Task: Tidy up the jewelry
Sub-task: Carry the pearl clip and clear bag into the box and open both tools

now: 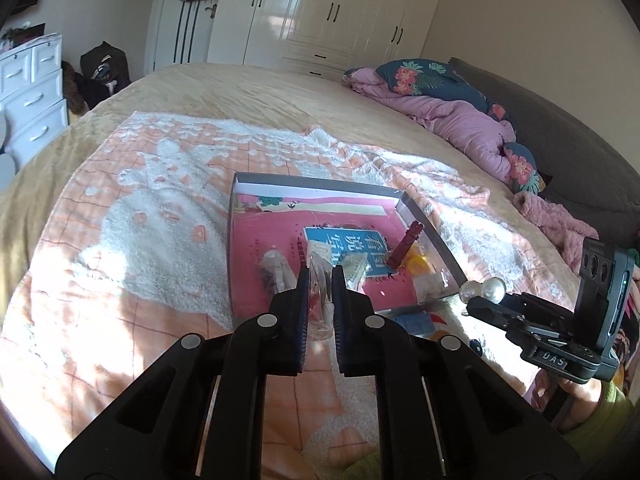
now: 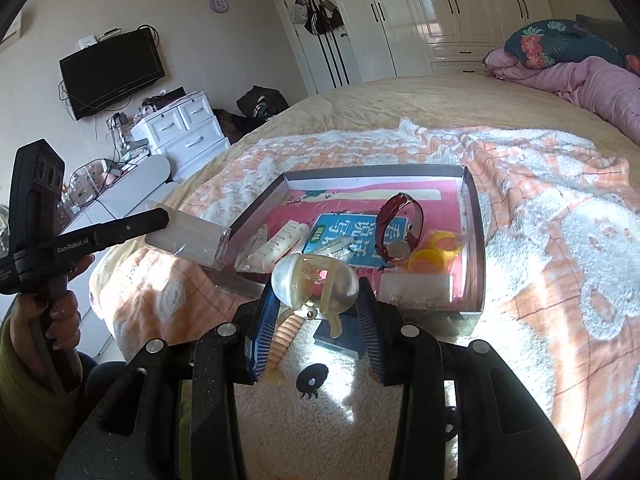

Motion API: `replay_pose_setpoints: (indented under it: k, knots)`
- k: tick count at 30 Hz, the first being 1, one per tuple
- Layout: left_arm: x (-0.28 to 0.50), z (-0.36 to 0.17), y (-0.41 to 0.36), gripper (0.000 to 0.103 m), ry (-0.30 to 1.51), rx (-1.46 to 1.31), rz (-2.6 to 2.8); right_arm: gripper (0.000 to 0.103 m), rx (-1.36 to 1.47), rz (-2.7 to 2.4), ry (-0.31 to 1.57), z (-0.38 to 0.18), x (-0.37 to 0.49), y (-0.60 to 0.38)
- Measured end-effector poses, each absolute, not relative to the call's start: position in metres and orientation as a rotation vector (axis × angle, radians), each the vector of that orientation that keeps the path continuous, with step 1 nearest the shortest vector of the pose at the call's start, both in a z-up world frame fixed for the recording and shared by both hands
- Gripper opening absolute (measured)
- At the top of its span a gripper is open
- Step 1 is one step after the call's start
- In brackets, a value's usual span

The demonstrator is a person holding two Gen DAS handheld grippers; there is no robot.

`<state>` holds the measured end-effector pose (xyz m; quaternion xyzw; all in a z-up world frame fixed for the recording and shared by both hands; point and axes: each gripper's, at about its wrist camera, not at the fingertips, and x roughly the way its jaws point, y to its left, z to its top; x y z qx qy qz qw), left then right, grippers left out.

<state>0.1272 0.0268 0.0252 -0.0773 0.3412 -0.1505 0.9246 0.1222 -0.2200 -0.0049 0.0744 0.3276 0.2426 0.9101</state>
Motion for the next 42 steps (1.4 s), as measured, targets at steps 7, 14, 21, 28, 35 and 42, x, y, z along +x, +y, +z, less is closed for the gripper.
replay_pose_setpoints:
  k: [7, 14, 21, 28, 35, 42]
  knots:
    - [0.151, 0.033, 0.034, 0.004, 0.687, -0.158, -0.262, 0.037, 0.141, 0.487, 0.651, 0.001, 0.139, -0.221]
    - [0.174, 0.028, 0.029, 0.004, 0.69, -0.114, -0.223, 0.037, 0.134, 0.48, 0.648, 0.0, 0.155, -0.219]
    - [0.196, 0.019, 0.02, 0.004, 0.713, -0.11, -0.232, 0.037, 0.116, 0.479, 0.643, -0.003, 0.169, -0.211]
    - [0.21, 0.007, 0.012, 0.004, 0.725, -0.097, -0.244, 0.036, 0.1, 0.458, 0.672, -0.016, 0.178, -0.211]
    - [0.222, -0.01, 0.017, 0.005, 0.772, -0.135, -0.27, 0.036, 0.128, 0.428, 0.729, -0.034, 0.179, -0.223]
    - [0.225, -0.017, 0.02, 0.006, 0.794, -0.143, -0.266, 0.06, 0.16, 0.434, 0.752, -0.039, 0.176, -0.222]
